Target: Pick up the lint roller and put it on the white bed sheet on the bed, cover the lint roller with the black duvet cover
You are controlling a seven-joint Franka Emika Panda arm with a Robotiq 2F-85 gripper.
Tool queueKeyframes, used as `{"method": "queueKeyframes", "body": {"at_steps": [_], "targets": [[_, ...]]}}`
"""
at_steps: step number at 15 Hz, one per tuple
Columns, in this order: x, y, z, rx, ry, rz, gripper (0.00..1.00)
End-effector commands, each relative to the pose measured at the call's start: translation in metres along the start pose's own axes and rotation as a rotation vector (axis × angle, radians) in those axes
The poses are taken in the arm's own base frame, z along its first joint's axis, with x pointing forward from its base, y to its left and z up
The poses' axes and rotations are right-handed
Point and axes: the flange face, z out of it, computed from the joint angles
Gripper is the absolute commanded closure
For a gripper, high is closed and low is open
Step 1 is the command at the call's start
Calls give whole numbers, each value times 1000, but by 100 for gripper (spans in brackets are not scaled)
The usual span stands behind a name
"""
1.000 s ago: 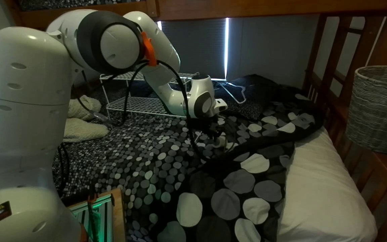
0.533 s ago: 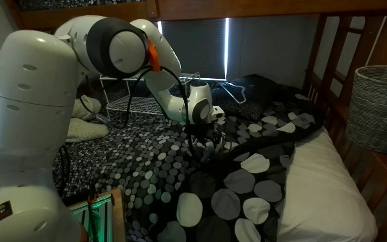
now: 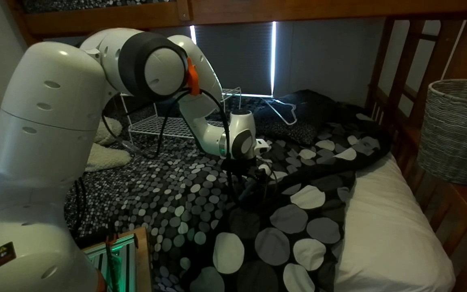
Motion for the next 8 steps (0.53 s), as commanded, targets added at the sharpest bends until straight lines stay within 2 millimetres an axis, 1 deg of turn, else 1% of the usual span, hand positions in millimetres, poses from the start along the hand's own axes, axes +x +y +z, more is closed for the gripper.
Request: {"method": "queueKeyframes", "body": {"at_steps": [1,5,7,8], "targets": [[-8,2,12,-4,-3,9,29],[-10,6,17,-10,-5,12,62],[-11,9,15,-26,-3,-3,75],[-11,10,13,-34,-1,-15,84]]}}
